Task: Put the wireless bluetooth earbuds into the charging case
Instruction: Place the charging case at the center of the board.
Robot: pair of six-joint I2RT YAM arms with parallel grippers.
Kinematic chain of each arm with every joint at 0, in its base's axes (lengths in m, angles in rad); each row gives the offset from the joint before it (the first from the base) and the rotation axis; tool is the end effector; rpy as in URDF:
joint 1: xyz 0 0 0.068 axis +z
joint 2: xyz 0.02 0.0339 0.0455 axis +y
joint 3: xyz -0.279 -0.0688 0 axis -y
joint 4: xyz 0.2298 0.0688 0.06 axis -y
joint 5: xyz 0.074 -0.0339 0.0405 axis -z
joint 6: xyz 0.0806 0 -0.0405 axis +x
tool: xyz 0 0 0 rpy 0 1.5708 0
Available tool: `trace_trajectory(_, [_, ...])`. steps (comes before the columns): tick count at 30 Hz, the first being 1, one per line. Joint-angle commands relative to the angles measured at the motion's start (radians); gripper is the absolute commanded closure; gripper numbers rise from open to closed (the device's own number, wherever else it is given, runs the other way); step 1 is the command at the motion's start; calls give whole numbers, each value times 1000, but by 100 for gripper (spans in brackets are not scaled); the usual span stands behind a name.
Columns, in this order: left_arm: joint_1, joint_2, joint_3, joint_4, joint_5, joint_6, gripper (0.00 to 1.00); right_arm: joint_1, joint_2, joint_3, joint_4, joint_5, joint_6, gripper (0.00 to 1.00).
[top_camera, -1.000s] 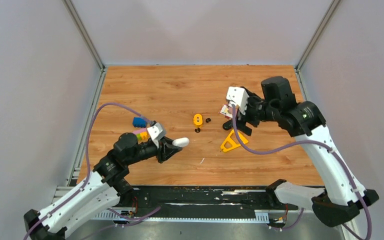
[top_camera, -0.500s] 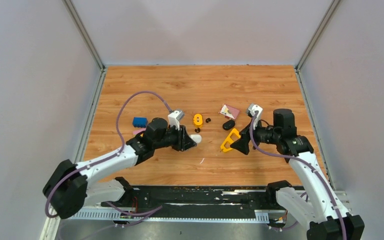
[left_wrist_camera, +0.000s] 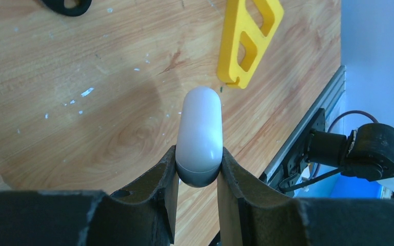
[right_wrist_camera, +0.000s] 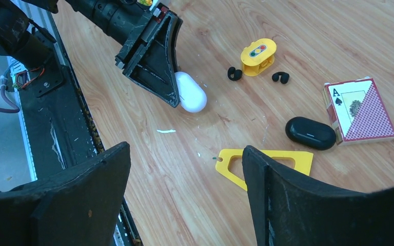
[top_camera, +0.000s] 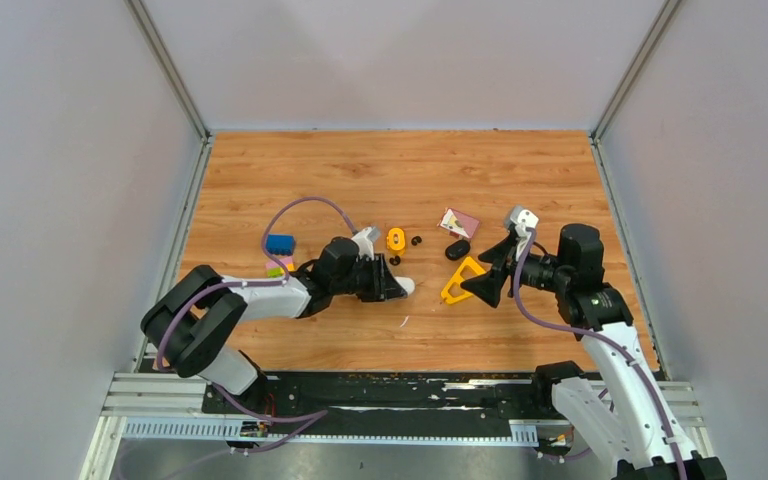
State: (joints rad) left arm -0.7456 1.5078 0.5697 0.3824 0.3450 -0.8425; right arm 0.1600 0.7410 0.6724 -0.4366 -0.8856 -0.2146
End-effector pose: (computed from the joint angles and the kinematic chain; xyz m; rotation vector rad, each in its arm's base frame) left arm 0.2122 -0.2331 0.1631 0.1146 2.3787 -1.2297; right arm 0.1450 0.0866 0.2854 -0.8796 1.7755 0.8739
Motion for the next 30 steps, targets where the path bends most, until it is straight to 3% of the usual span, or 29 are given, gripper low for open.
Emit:
trace_trajectory(1, [-1, 4, 14, -18, -29, -21, 78, -8, -11, -8, 59, -45, 15, 20])
trace_trajectory(9, [-1, -20, 115, -357, -166, 117, 73, -10, -3, -19, 69, -54, 15, 20])
trace_trajectory(11, [-2, -12, 147, -426, -187, 146, 57, -10, -1, -19, 71, -59, 15, 20])
trace_trajectory(14, [-1, -16, 182, -497, -212, 180, 43, -11, -1, -19, 69, -60, 15, 20])
trace_trajectory(15, [-1, -28, 196, -528, -232, 193, 16, -12, -3, -19, 67, -61, 15, 20])
trace_trajectory(16, [-2, -45, 207, -576, -251, 207, 2, -13, -5, -20, 66, -61, 14, 20])
trace_trajectory(21, [-2, -212, 278, -782, -380, 282, 0, -16, -7, -25, 66, -70, 8, 18])
trace_trajectory(24, [-3, -308, 340, -893, -407, 349, 0, -16, 0, -31, 71, -71, 12, 12])
trace_trajectory(30, [-3, -446, 343, -931, -437, 500, 0, -17, 20, -37, 84, -13, 21, 6])
